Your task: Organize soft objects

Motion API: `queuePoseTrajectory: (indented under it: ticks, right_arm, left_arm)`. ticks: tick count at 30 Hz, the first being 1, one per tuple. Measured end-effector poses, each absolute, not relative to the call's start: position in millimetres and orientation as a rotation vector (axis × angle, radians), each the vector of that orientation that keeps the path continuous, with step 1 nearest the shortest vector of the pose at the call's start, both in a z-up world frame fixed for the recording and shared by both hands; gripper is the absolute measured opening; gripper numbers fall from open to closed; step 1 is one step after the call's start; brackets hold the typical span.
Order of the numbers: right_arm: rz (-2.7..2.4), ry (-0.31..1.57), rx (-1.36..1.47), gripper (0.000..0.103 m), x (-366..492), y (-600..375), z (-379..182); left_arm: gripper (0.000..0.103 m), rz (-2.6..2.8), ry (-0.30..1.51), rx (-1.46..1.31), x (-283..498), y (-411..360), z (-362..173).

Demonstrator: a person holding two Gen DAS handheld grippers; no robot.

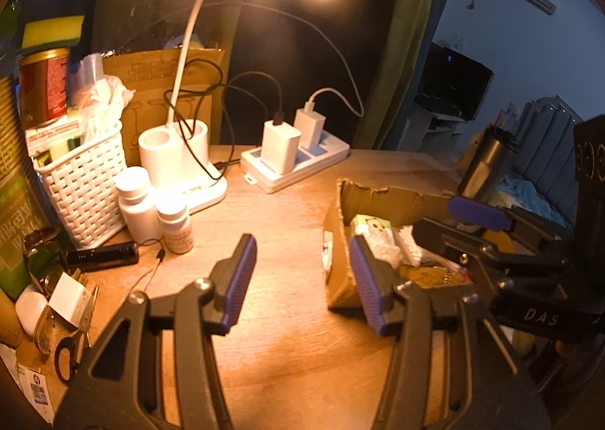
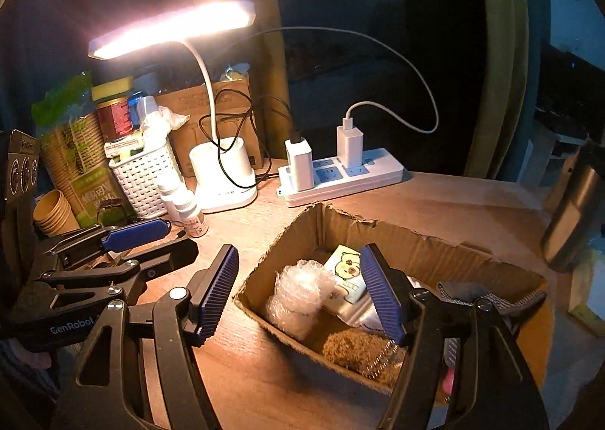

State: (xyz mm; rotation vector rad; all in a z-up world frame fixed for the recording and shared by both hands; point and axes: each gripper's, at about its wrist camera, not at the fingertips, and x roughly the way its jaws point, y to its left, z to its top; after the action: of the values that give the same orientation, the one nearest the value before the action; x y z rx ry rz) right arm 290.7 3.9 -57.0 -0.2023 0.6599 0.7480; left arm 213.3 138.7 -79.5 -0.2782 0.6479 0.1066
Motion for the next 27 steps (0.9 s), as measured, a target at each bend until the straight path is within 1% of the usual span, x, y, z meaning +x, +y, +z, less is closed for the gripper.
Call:
queuePoseTrajectory:
  ticks: [20,21,22,23,24,27]
  right_arm:
    - [0.661,0.606,-0.176,0.070,239.0,-62.2,-34.0]
    - [0.657,0.604,-0.174,0.070,237.2,-65.4,-33.5]
    - [0.653,0.602,-0.172,0.070,234.9,-68.6,-33.0]
    - [0.649,0.599,-0.170,0.070,232.3,-72.5,-32.4]
    - [0.644,0.597,-0.168,0.070,229.1,-76.8,-32.0]
    - [0.628,0.592,-0.162,0.070,220.9,-90.3,-31.9]
  left_arm:
    - [0.053,0.039,0.603,-0.231,174.3,90.3,-57.4]
    - [0.057,0.036,0.600,-0.228,172.8,88.0,-56.3]
    - [0.066,0.033,0.596,-0.224,170.6,85.0,-54.9]
    - [0.079,0.029,0.593,-0.222,167.8,80.6,-53.4]
    - [0.081,0.025,0.591,-0.223,165.9,78.5,-52.7]
    - [0.081,0.017,0.575,-0.233,157.1,70.5,-48.9]
